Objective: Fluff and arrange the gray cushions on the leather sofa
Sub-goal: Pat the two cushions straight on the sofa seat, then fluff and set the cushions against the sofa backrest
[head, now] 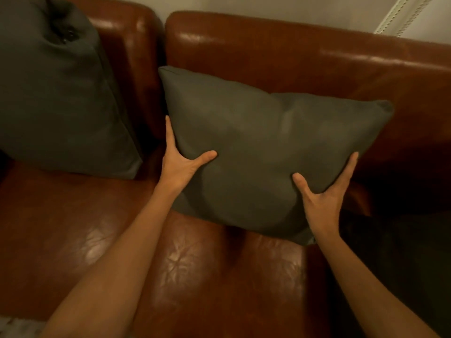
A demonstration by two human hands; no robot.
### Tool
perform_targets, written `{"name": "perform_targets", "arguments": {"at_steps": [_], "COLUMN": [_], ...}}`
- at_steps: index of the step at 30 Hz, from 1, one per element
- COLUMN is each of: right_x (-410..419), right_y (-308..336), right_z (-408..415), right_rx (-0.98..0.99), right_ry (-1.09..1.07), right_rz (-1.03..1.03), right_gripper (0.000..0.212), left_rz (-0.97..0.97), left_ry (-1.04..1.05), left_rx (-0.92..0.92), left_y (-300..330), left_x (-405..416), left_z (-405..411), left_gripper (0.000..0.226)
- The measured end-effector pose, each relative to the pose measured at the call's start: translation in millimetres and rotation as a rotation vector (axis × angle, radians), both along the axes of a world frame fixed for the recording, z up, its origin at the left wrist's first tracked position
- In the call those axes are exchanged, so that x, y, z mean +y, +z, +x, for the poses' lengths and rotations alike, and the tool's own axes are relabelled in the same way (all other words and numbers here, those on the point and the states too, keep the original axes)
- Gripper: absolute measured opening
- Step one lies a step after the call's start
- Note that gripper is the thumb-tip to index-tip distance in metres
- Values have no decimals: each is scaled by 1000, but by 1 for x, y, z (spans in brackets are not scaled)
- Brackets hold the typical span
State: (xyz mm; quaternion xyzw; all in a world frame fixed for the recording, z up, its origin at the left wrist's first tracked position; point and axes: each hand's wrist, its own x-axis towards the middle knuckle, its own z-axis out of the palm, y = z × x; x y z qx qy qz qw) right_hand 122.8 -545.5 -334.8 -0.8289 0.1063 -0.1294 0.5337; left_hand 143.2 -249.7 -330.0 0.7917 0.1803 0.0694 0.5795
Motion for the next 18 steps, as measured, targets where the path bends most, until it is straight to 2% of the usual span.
{"name": "perform_targets", "arguments": {"at_steps": [6, 10, 18], "right_x": [10, 14, 26], "right_y": [-6, -13, -7], "right_z": [-2, 9, 4], "right_rx": [21, 46, 138], "right_ry": [35, 11, -86], "right_rz": [47, -14, -191], "right_gripper": [115, 114, 112], "left_rz": [16, 18, -15], "left_ry": [41, -8, -62], "left_rx": [-36, 2, 140], "left_y": [-2, -9, -8], "left_x": [6, 11, 17], "left_z": [-5, 7, 13], "left_gripper": [128, 136, 131]}}
